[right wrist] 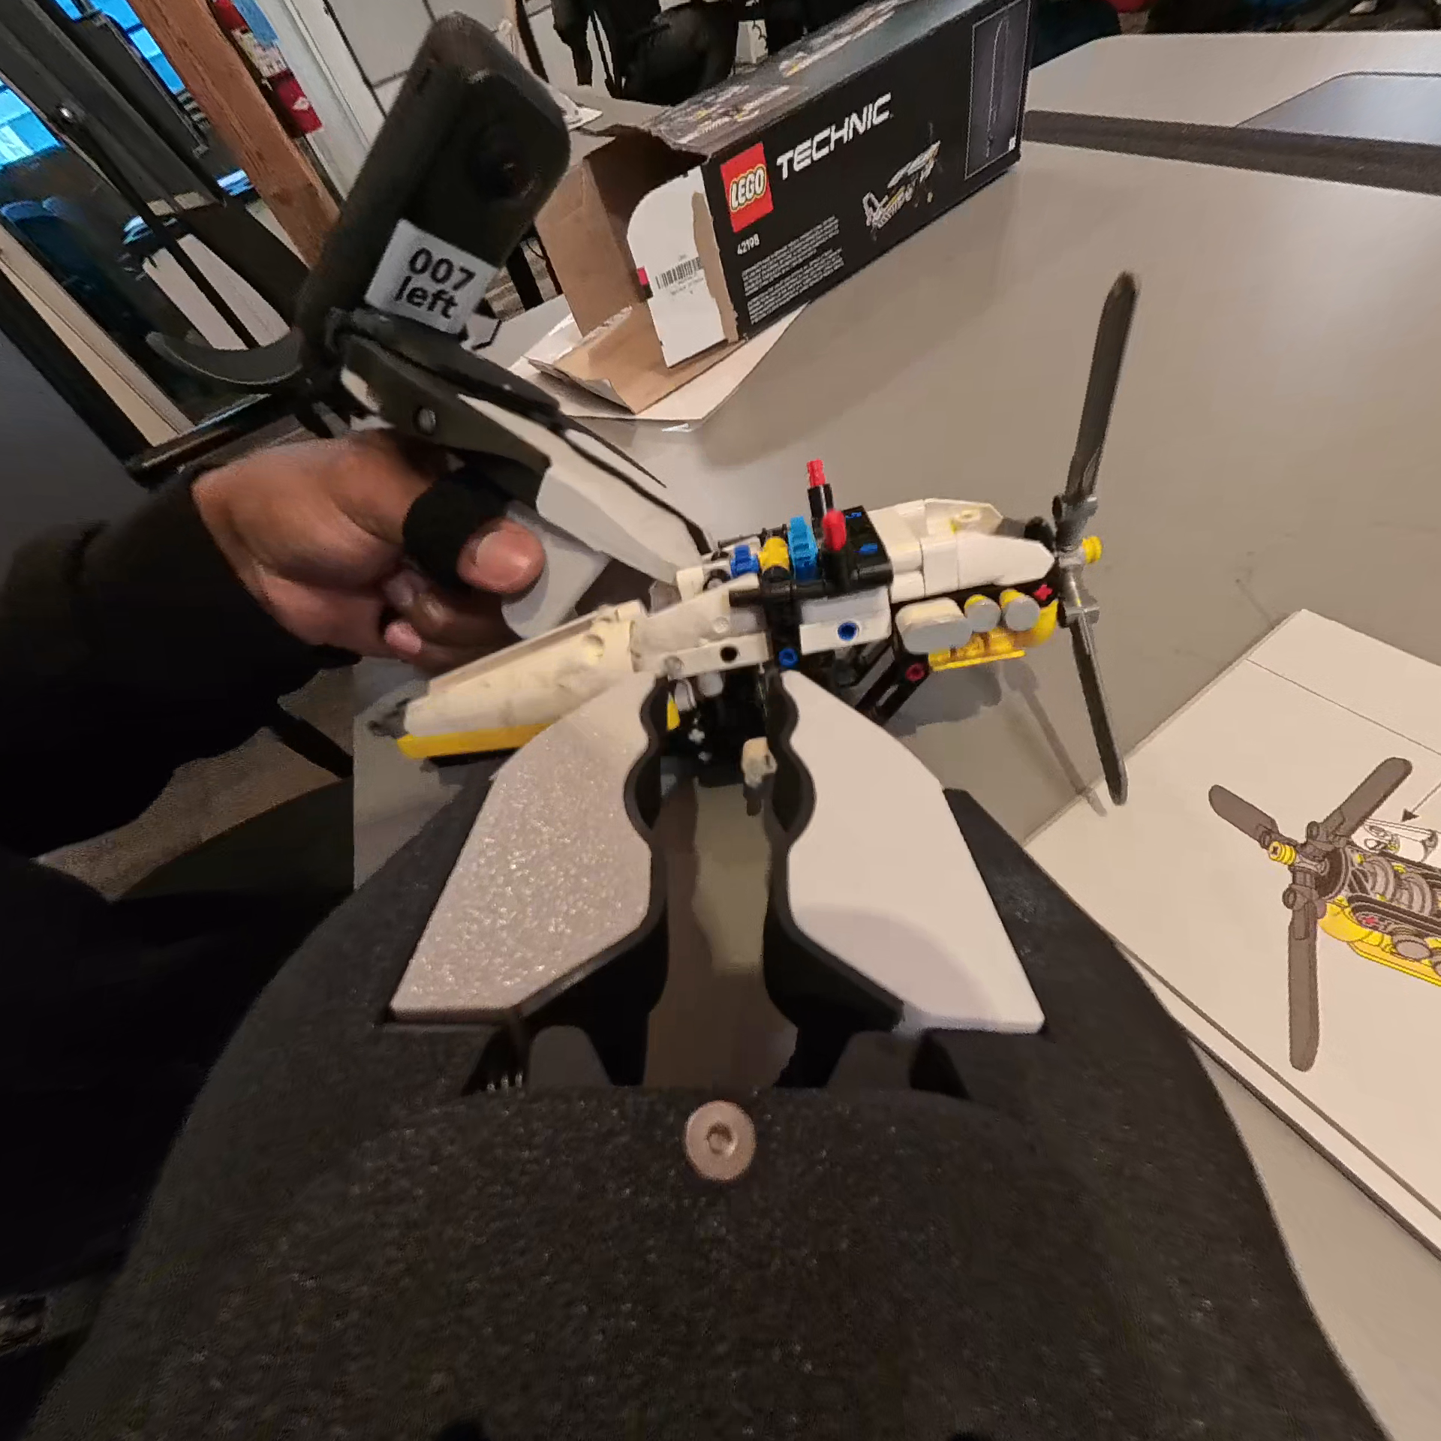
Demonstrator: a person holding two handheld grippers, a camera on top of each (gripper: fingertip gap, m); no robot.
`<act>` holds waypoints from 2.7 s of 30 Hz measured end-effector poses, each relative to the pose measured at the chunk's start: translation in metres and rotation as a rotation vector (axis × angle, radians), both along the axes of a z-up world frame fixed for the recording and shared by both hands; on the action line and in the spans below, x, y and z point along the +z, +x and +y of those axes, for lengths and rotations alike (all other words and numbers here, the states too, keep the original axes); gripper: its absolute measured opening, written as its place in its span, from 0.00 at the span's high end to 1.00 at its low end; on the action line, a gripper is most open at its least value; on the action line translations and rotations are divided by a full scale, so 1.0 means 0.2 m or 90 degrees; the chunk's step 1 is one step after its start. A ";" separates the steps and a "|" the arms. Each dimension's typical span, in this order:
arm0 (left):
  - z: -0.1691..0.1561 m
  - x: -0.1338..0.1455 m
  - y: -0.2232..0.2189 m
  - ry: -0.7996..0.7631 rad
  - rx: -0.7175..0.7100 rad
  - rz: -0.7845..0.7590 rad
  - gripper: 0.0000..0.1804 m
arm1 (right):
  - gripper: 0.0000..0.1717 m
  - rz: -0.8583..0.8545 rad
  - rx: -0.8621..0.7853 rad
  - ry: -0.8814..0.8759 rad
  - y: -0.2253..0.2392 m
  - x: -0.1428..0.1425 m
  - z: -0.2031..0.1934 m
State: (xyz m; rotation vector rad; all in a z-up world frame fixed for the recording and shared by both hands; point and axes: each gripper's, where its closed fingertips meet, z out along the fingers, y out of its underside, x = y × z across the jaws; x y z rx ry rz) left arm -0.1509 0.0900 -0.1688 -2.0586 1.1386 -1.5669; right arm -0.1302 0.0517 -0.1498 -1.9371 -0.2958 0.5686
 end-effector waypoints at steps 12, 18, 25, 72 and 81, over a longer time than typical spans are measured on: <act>0.04 0.05 0.02 -0.177 -0.007 -0.051 0.94 | 0.86 0.010 -0.007 -0.008 0.04 -0.02 -0.03; 0.04 0.02 0.02 -0.061 -0.016 -0.019 0.94 | 0.85 0.000 0.002 -0.001 0.04 -0.02 -0.05; -0.03 -0.01 0.04 0.285 -0.168 0.085 0.94 | 0.84 -0.111 0.028 0.018 0.09 -0.05 -0.09; -0.18 0.01 0.11 0.632 -0.036 0.270 0.97 | 0.84 -0.231 0.049 0.057 0.05 -0.09 -0.13; -0.17 0.00 0.12 0.644 -0.029 0.263 0.97 | 0.84 -0.276 0.043 0.051 0.05 -0.12 -0.09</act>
